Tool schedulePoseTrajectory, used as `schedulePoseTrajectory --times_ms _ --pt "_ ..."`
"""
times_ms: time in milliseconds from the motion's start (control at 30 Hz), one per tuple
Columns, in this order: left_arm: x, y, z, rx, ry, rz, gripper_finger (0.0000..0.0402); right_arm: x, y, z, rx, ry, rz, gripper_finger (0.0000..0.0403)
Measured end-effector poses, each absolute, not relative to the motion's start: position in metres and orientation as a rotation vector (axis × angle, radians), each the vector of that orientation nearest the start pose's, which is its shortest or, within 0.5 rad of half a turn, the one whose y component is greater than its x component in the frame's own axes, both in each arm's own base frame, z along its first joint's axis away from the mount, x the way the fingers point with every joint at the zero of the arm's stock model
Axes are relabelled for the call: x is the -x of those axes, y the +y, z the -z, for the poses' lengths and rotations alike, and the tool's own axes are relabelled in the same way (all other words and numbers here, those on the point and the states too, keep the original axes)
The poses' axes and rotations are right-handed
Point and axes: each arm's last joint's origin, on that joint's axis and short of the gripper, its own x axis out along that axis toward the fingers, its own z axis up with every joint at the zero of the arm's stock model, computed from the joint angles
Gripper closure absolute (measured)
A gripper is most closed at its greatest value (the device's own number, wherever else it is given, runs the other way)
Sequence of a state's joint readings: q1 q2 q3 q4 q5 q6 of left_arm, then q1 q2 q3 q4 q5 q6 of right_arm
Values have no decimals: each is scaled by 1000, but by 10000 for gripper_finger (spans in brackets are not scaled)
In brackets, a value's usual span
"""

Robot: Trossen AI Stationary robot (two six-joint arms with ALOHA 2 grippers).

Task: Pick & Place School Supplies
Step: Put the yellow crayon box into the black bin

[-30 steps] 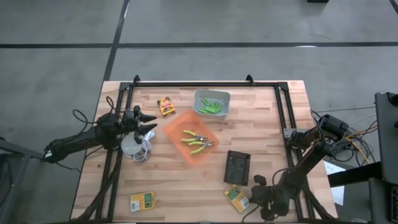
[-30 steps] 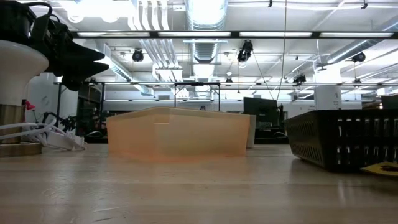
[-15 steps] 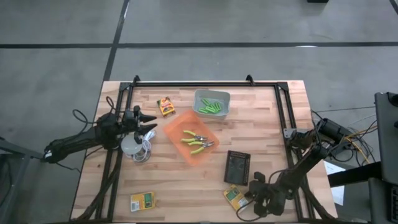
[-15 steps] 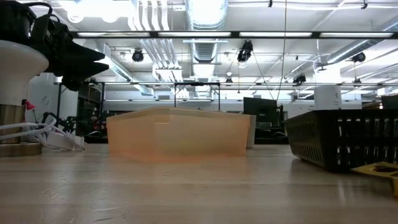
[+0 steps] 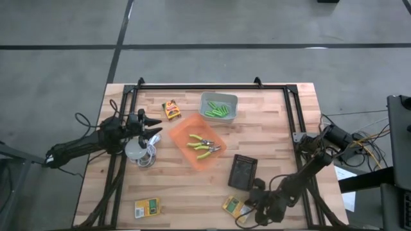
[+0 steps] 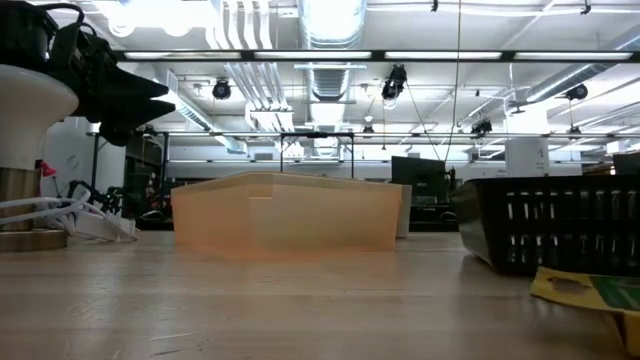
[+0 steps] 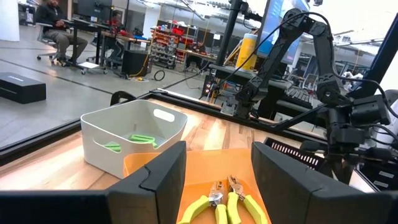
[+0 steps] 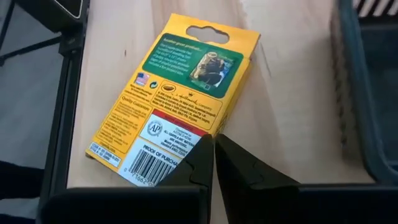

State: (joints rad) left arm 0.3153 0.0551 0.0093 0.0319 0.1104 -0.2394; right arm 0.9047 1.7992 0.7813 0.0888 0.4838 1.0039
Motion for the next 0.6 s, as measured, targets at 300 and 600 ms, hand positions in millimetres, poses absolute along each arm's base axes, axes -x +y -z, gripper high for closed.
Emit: schedulePoseTrajectory --times_ms 300,600 --pt "-96 28 -165 241 -11 -206 213 -228 248 -109 -326 814 -26 385" --pt "-96 28 -165 242 -10 -206 213 -255 260 -110 -248 809 -73 385"
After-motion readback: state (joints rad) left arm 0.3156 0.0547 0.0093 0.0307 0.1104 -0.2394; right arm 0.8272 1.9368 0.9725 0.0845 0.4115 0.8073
